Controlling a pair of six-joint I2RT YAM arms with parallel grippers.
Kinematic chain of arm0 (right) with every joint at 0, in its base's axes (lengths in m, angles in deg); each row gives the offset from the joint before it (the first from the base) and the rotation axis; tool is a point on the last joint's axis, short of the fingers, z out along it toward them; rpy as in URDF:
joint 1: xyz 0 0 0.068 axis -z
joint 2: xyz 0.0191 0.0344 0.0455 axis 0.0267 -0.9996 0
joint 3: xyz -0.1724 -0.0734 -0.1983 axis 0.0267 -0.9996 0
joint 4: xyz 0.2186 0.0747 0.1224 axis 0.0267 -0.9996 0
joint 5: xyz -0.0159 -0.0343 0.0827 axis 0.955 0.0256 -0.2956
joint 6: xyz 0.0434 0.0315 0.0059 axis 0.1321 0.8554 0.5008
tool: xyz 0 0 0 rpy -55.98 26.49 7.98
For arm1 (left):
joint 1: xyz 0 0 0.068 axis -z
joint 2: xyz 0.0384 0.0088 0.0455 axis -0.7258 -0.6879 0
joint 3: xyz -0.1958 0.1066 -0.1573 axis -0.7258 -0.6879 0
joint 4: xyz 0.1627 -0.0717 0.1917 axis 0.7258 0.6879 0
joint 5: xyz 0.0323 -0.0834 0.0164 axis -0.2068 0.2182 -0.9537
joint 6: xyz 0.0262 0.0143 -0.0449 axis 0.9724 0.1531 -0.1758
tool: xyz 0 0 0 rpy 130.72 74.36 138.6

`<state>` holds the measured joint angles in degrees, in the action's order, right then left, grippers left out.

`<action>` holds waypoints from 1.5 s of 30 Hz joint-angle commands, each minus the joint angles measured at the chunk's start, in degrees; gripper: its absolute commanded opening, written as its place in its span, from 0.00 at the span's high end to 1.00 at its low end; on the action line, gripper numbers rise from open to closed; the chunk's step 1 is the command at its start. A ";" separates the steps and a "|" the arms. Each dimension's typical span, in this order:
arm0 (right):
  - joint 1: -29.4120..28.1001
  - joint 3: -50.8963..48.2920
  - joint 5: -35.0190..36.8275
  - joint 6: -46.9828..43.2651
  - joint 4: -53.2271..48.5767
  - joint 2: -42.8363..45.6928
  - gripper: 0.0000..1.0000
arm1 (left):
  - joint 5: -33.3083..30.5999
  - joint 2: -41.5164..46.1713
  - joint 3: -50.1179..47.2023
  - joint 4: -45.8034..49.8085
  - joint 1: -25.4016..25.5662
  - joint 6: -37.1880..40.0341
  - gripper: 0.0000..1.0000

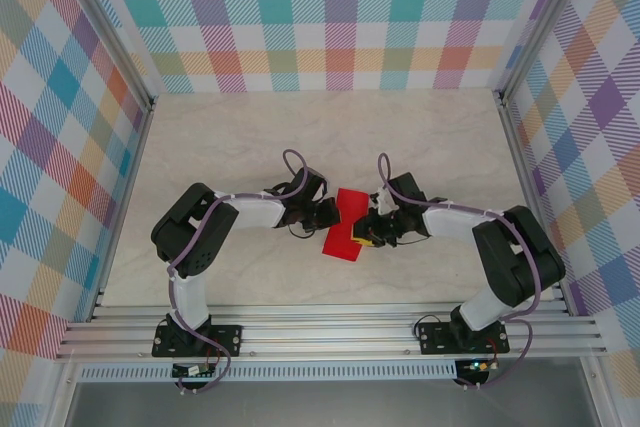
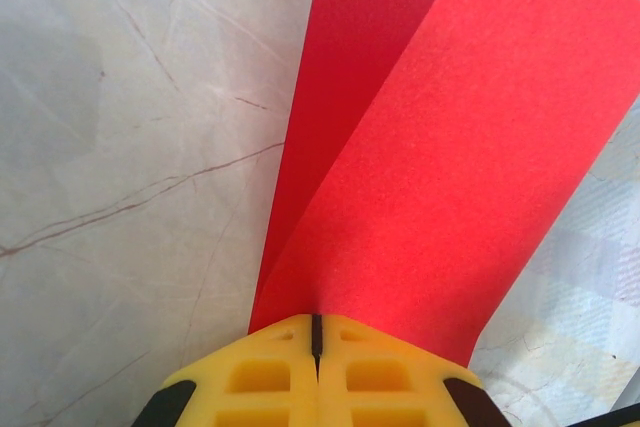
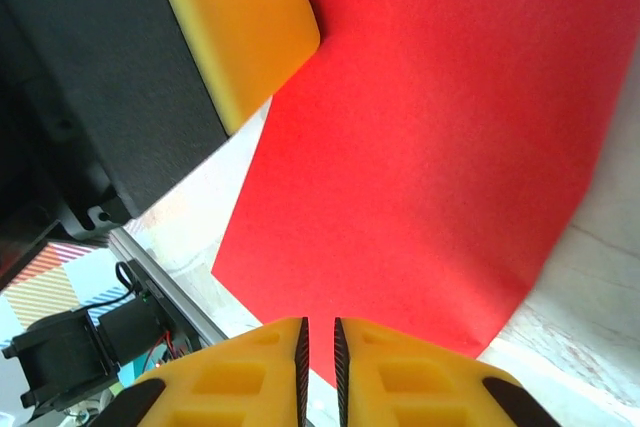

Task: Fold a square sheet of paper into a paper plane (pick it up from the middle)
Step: Fold the square sheet of paper in half at the center of the table.

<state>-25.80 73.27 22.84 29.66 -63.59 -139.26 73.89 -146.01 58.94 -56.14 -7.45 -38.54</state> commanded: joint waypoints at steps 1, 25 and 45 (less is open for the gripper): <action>-0.77 -1.20 -2.02 -0.65 0.59 -2.67 0.82 | -3.68 -3.82 -1.03 8.28 0.72 1.17 1.00; -3.57 -3.81 -1.17 -2.78 -0.86 -0.68 0.80 | -3.60 -4.00 -0.78 8.83 0.72 1.55 1.00; -0.20 3.93 7.42 -6.24 -7.35 3.36 0.81 | -3.82 -3.67 -0.59 10.19 0.72 2.15 1.00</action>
<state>-27.85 74.31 28.43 24.55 -70.69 -137.38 73.67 -146.12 59.79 -54.52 -7.34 -37.64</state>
